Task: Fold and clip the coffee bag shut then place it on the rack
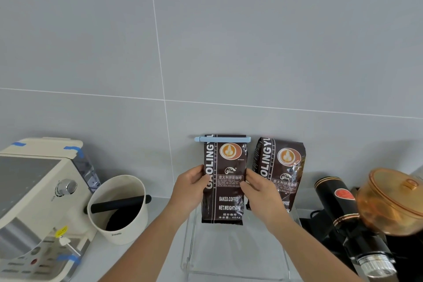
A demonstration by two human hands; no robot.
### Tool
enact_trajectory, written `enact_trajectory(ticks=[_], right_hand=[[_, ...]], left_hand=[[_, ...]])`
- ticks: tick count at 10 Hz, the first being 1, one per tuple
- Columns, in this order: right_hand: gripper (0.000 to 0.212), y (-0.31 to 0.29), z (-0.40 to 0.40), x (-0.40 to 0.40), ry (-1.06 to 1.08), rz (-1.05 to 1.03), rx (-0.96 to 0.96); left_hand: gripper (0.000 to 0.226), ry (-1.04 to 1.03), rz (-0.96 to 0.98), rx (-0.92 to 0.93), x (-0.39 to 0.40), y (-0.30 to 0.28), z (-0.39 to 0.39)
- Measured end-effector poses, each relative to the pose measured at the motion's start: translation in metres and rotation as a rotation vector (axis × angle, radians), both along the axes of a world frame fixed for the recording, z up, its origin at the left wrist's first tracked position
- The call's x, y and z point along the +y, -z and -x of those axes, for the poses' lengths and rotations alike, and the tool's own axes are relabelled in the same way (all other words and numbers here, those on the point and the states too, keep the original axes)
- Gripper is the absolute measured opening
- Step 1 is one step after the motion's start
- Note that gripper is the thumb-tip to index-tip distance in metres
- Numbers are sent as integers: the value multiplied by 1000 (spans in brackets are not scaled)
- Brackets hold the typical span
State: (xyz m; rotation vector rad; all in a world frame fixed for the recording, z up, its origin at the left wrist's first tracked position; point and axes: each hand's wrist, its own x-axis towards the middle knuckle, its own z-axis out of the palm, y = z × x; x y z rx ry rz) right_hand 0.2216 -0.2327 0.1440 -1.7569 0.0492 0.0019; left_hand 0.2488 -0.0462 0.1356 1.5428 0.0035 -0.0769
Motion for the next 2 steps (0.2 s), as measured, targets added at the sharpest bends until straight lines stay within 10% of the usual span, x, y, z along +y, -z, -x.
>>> enact_trajectory(ticks=[2], right_hand=[[35,-18,9,-8,9,-100,59]], left_hand=[[37,-14,-15,-7,10,-13,9]])
